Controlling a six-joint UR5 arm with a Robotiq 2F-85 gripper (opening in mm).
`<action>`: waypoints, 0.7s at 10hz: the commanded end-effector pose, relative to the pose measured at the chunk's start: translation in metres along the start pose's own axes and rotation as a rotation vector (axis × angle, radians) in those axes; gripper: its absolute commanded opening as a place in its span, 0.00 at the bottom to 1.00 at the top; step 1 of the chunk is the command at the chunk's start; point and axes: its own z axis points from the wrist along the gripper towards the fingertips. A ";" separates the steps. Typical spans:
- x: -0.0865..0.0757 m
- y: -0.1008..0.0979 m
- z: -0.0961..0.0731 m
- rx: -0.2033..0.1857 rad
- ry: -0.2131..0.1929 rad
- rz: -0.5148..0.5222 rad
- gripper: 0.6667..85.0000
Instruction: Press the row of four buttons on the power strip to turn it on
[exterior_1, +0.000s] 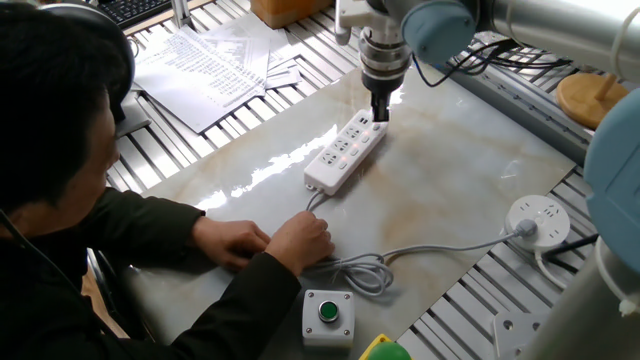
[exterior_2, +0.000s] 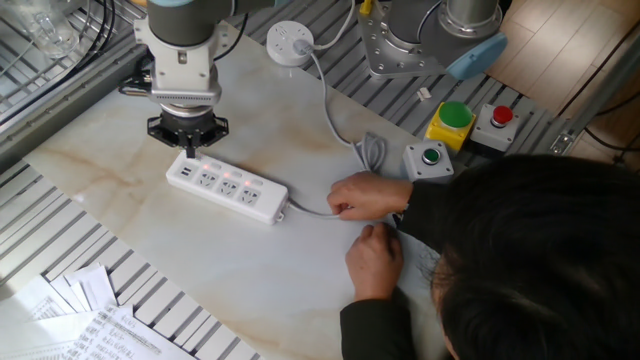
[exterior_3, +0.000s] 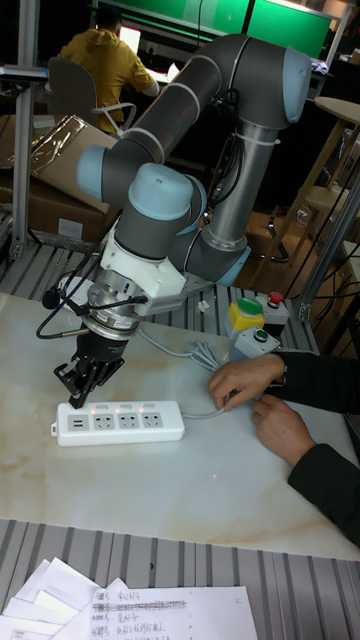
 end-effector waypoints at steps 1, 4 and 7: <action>-0.003 0.004 0.013 0.004 -0.039 0.011 0.00; -0.003 0.004 0.015 0.011 -0.045 0.008 0.00; 0.011 0.016 -0.069 -0.035 0.075 0.038 0.00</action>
